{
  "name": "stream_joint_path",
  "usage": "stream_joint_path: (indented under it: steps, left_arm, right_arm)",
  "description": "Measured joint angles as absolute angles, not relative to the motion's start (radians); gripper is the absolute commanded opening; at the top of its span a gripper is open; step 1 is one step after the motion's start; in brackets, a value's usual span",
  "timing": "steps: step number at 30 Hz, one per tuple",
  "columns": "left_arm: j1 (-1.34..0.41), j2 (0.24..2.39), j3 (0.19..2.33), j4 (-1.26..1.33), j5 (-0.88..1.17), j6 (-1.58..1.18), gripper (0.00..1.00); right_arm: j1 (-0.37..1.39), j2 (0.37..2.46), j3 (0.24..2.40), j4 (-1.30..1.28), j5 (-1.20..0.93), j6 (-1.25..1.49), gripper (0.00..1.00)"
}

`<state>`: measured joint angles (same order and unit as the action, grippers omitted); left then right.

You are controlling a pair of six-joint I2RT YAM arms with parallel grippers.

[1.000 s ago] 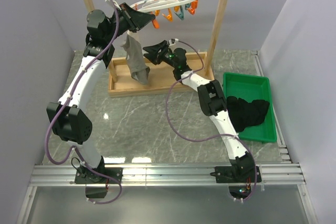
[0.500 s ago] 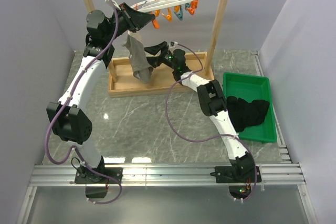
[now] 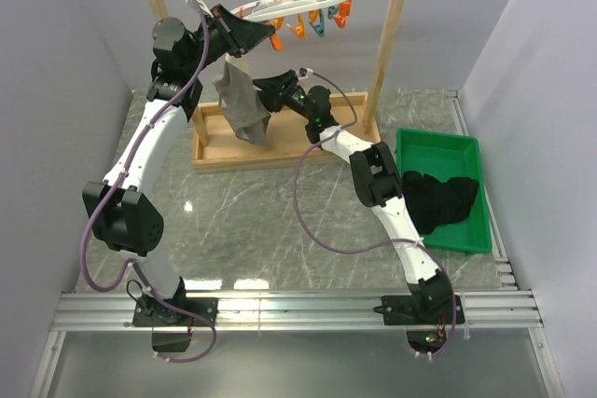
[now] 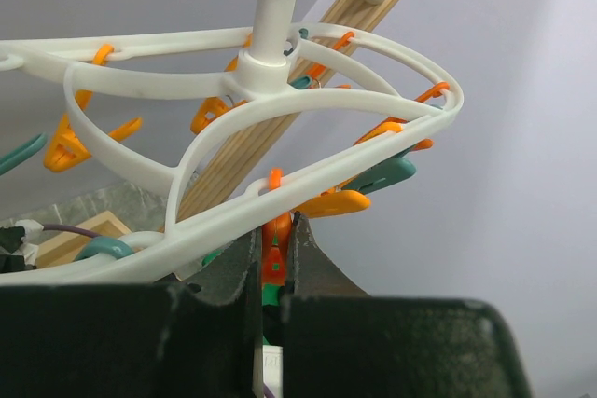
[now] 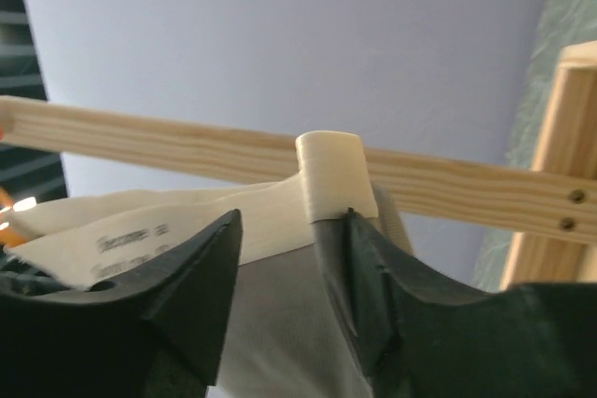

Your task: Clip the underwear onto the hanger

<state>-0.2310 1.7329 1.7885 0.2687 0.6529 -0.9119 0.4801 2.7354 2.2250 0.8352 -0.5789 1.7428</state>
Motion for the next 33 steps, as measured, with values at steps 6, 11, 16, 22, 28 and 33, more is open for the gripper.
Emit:
stream_joint_path:
  steps: [6,11,16,22,28,33]
  left_arm:
    - [-0.229,1.733,1.789,0.272,0.657,-0.912,0.0]
    - [-0.228,1.733,1.789,0.272,0.657,-0.912,0.0]
    - [-0.224,1.733,1.789,0.269,0.657,-0.91,0.0]
    - [-0.222,1.733,1.789,0.256,0.645,-0.894,0.0]
    - [-0.221,1.733,1.789,0.23,0.613,-0.866,0.0]
    - [-0.22,1.733,1.79,0.211,0.591,-0.845,0.0]
  right_arm:
    - [0.48,2.704,2.178,0.933,-0.612,1.76,0.1]
    - [0.472,2.608,2.035,1.007,-0.637,1.726,0.0]
    - [0.445,2.504,1.88,1.063,-0.675,1.63,0.0]
    - [0.397,2.342,1.702,1.065,-0.704,1.399,0.0]
    - [0.407,2.149,1.545,0.971,-0.672,1.073,0.0]
    - [0.443,2.024,1.431,0.915,-0.591,0.808,0.0]
